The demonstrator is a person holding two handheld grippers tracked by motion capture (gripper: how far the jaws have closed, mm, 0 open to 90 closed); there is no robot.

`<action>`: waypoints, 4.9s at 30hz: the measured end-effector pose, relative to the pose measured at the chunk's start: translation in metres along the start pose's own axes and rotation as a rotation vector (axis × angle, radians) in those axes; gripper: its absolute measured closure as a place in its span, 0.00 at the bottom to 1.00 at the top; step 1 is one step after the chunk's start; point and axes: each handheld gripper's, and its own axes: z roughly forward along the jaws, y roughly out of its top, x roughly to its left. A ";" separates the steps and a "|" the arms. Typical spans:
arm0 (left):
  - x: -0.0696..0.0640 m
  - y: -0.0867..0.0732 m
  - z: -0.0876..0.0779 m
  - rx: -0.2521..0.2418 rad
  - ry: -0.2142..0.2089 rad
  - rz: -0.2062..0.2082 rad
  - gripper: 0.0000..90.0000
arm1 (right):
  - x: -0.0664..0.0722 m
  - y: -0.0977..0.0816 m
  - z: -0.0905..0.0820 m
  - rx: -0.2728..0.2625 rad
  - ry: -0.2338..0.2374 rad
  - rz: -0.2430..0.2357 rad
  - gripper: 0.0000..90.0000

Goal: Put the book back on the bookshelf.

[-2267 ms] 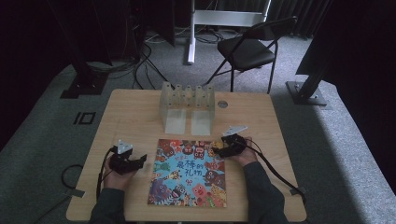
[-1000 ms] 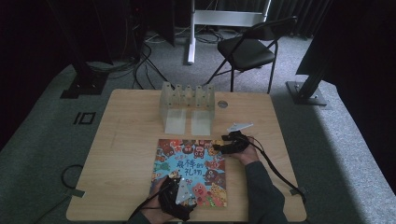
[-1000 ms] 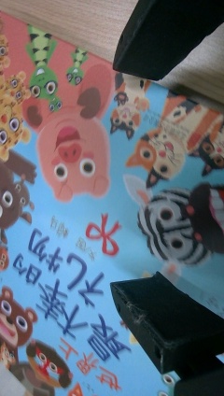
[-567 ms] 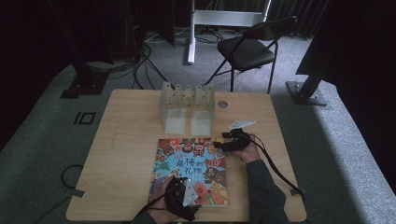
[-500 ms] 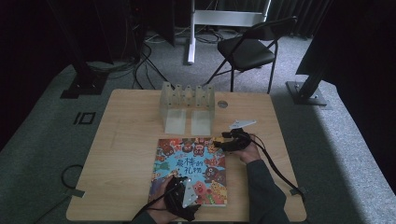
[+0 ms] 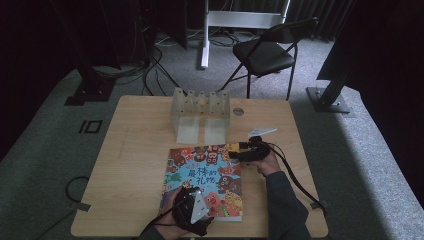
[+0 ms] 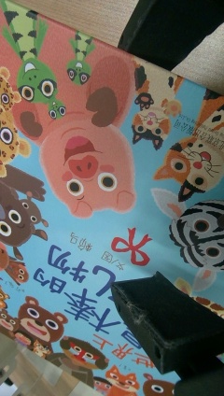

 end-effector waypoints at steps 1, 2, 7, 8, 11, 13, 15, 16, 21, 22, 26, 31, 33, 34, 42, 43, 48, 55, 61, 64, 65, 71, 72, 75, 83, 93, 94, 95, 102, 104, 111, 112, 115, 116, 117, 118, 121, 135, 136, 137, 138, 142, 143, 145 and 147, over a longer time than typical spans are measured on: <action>0.000 0.000 0.000 0.002 0.002 0.003 0.00 | 0.000 0.000 0.000 0.003 0.001 0.006 0.34; 0.000 0.001 0.000 0.002 0.005 0.007 0.00 | 0.000 0.000 0.000 0.005 0.002 0.009 0.34; 0.000 0.002 -0.002 -0.003 0.006 0.006 0.00 | 0.001 0.001 0.001 0.013 0.038 0.025 0.35; 0.000 0.002 -0.002 -0.003 0.007 0.008 0.00 | 0.001 0.001 0.001 0.014 0.039 0.026 0.35; 0.001 0.003 -0.004 -0.013 0.007 0.006 0.00 | 0.003 0.005 0.003 0.018 0.052 0.029 0.35; 0.001 0.004 -0.007 -0.019 0.009 0.002 0.00 | 0.005 0.007 0.004 0.016 0.065 0.031 0.35; 0.003 0.004 -0.008 -0.028 0.003 -0.007 0.00 | 0.009 0.010 0.003 0.010 0.082 0.023 0.36; 0.004 0.004 -0.007 -0.036 -0.007 -0.020 0.00 | 0.012 0.012 0.004 0.012 0.084 0.019 0.36; 0.008 0.001 -0.006 -0.046 -0.036 -0.065 0.00 | 0.017 0.017 0.003 0.008 0.081 0.000 0.38; 0.008 0.001 -0.006 -0.045 -0.037 -0.067 0.00 | 0.017 0.018 0.003 0.000 0.086 0.003 0.39; 0.008 0.001 -0.005 -0.034 -0.028 -0.068 0.01 | 0.017 0.019 0.001 -0.024 0.092 0.013 0.44; 0.011 -0.003 -0.006 -0.027 -0.032 -0.078 0.01 | 0.021 0.025 -0.003 -0.045 0.106 0.004 0.49; 0.013 -0.004 -0.008 -0.026 -0.039 -0.091 0.01 | 0.023 0.029 -0.005 -0.053 0.105 -0.004 0.51; 0.014 -0.005 -0.010 -0.032 -0.044 -0.104 0.01 | 0.024 0.031 -0.005 -0.056 0.101 -0.010 0.52; 0.028 -0.014 -0.025 -0.040 -0.076 -0.130 0.06 | 0.030 0.041 -0.008 -0.072 0.100 -0.022 0.56; 0.029 -0.016 -0.028 -0.041 -0.081 -0.134 0.06 | 0.031 0.042 -0.008 -0.071 0.099 -0.023 0.56; 0.037 -0.026 -0.038 -0.066 -0.126 -0.170 0.06 | 0.032 0.046 -0.009 -0.069 0.099 -0.032 0.57; 0.046 -0.040 -0.051 -0.081 -0.143 -0.210 0.06 | 0.033 0.047 -0.009 -0.066 0.099 -0.032 0.57; 0.066 -0.052 -0.060 -0.105 -0.086 -0.283 0.06 | 0.033 0.048 -0.009 -0.068 0.101 -0.031 0.57; 0.078 -0.058 -0.059 -0.101 -0.061 -0.322 0.07 | 0.033 0.048 -0.009 -0.067 0.101 -0.033 0.58; 0.082 -0.061 -0.058 -0.100 -0.054 -0.339 0.07 | 0.033 0.049 -0.009 -0.066 0.100 -0.034 0.58; 0.113 -0.077 -0.056 -0.123 -0.039 -0.447 0.07 | 0.036 0.052 -0.010 -0.069 0.093 -0.023 0.60; 0.117 -0.078 -0.055 -0.122 -0.035 -0.454 0.07 | 0.036 0.052 -0.010 -0.072 0.092 -0.022 0.61; 0.127 -0.081 -0.051 -0.126 -0.025 -0.477 0.07 | 0.036 0.052 -0.010 -0.075 0.088 -0.016 0.62; 0.138 -0.077 -0.039 -0.113 -0.019 -0.476 0.08 | 0.041 0.055 -0.012 -0.085 0.079 -0.017 0.64; 0.149 -0.080 -0.027 -0.106 -0.050 -0.527 0.08 | 0.053 0.063 -0.026 -0.143 0.063 -0.041 0.70; 0.150 -0.080 -0.027 -0.110 -0.049 -0.531 0.08 | 0.052 0.064 -0.028 -0.152 0.062 -0.041 0.71; 0.151 -0.081 -0.026 -0.113 -0.051 -0.536 0.08 | 0.052 0.065 -0.030 -0.161 0.060 -0.042 0.72; 0.158 -0.078 -0.023 -0.110 -0.057 -0.535 0.08 | 0.055 0.068 -0.046 -0.217 0.072 -0.057 0.76; 0.160 -0.075 -0.022 -0.118 -0.054 -0.533 0.08 | 0.056 0.068 -0.050 -0.233 0.075 -0.064 0.77; 0.172 -0.069 -0.017 -0.140 -0.064 -0.550 0.09 | 0.057 0.070 -0.061 -0.275 0.104 -0.068 0.81; 0.174 -0.068 -0.016 -0.143 -0.069 -0.555 0.08 | 0.057 0.070 -0.063 -0.281 0.109 -0.068 0.81; 0.178 -0.067 -0.013 -0.153 -0.075 -0.561 0.09 | 0.057 0.071 -0.068 -0.302 0.131 -0.069 0.83; 0.179 -0.067 -0.013 -0.160 -0.082 -0.565 0.08 | 0.057 0.071 -0.069 -0.305 0.133 -0.071 0.83; 0.180 -0.066 -0.013 -0.165 -0.087 -0.566 0.08 | 0.057 0.071 -0.070 -0.309 0.138 -0.069 0.83; 0.181 -0.065 -0.012 -0.169 -0.089 -0.567 0.08 | 0.057 0.072 -0.071 -0.313 0.145 -0.068 0.84; 0.183 -0.063 -0.011 -0.188 -0.103 -0.569 0.08 | 0.057 0.072 -0.074 -0.322 0.157 -0.065 0.84; 0.190 -0.051 0.003 -0.290 -0.203 -0.600 0.08 | 0.058 0.073 -0.081 -0.352 0.193 -0.081 0.86; 0.189 -0.050 0.004 -0.304 -0.214 -0.597 0.08 | 0.058 0.072 -0.081 -0.353 0.195 -0.081 0.86; 0.189 -0.048 0.005 -0.318 -0.223 -0.594 0.08 | 0.058 0.072 -0.081 -0.354 0.197 -0.080 0.86; 0.189 -0.047 0.006 -0.328 -0.233 -0.595 0.08 | 0.058 0.072 -0.081 -0.355 0.198 -0.080 0.86; 0.190 -0.041 0.011 -0.326 -0.281 -0.611 0.05 | 0.058 0.072 -0.082 -0.359 0.206 -0.084 0.86; 0.190 -0.041 0.012 -0.324 -0.295 -0.619 0.05 | 0.058 0.072 -0.082 -0.361 0.208 -0.085 0.86; 0.190 -0.041 0.015 -0.324 -0.324 -0.631 0.04 | 0.058 0.071 -0.082 -0.367 0.217 -0.087 0.86; 0.190 -0.041 0.017 -0.322 -0.355 -0.640 0.03 | 0.057 0.070 -0.082 -0.372 0.227 -0.082 0.86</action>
